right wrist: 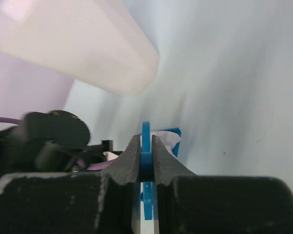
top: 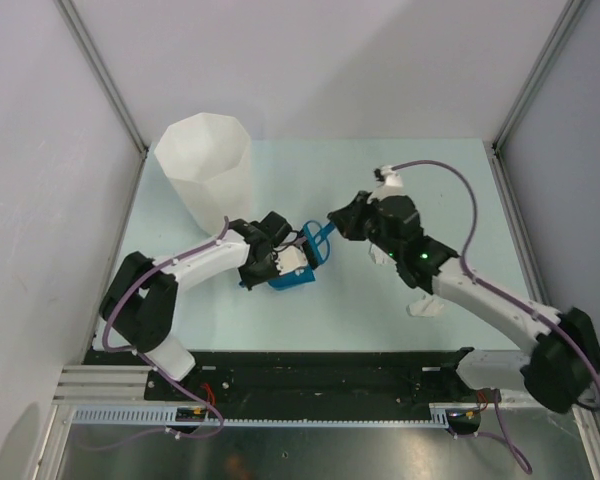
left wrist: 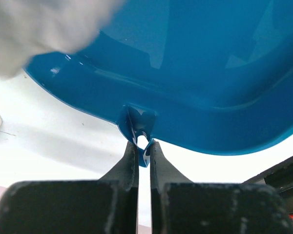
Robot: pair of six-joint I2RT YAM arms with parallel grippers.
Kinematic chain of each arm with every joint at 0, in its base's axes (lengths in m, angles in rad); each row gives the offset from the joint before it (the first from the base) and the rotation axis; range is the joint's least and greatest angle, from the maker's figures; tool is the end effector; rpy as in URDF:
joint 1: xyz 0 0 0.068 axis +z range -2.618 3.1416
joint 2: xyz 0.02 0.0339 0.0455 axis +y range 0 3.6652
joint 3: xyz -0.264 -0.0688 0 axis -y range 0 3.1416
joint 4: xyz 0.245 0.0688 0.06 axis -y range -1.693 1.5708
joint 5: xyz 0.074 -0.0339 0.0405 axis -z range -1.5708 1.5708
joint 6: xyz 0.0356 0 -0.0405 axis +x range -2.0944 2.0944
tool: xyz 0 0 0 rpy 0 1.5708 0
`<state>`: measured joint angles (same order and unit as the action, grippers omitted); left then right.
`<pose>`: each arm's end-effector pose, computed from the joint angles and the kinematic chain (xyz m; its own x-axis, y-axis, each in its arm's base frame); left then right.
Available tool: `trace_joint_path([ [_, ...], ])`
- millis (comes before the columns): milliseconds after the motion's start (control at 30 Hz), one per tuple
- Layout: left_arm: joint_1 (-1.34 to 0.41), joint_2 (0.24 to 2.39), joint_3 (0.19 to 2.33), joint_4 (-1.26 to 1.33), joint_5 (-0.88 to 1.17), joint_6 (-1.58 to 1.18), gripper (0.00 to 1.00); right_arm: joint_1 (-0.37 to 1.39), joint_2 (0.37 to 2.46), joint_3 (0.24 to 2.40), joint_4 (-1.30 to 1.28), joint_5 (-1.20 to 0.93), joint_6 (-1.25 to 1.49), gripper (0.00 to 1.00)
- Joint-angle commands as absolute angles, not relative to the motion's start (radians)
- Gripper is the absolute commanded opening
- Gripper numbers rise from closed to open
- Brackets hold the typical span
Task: Sweep away the paper scraps from the table
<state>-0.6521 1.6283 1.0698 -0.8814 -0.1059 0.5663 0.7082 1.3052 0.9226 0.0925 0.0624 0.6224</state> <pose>0.2320 -0.1724 0.1897 -0.3471 0.9363 -0.0539 0.9228 0.3512 0.1585 0.2334 0.1969 0.3011 -0.5285 0.3134 -0.7889 -0.3639 0.7560 0.5441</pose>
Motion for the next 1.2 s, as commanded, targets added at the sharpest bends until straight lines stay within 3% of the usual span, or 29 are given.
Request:
trace_joint_path([
  [0, -0.657, 1.551, 1.094, -0.857, -0.075, 0.563, 0.0, 0.695, 1.137, 0.963, 0.06, 0.141, 0.578, 0.0],
  [367, -0.657, 1.433, 1.213, -0.865, -0.176, 0.552, 0.0, 0.647, 0.87, 0.965, -0.109, 0.443, 0.425, 0.0],
  [733, -0.657, 1.299, 1.606, -0.93, -0.463, 0.558, 0.0, 0.643, 0.83, 0.948, -0.238, 0.445, 0.402, 0.0],
  [900, -0.525, 1.351, 1.816, -0.966, -0.638, 0.662, 0.0, 0.647, 0.83, 0.92, -0.233, 0.411, 0.413, 0.0],
  [1033, -0.326, 1.451, 1.965, -0.968, -0.803, 0.898, 0.0, 0.66, 0.821, 0.879, -0.233, 0.399, 0.417, 0.0],
  [1167, -0.267, 1.569, 2.078, -0.947, -1.012, 1.122, 0.0, 0.673, 0.819, 0.851, -0.224, 0.414, 0.419, 0.0],
])
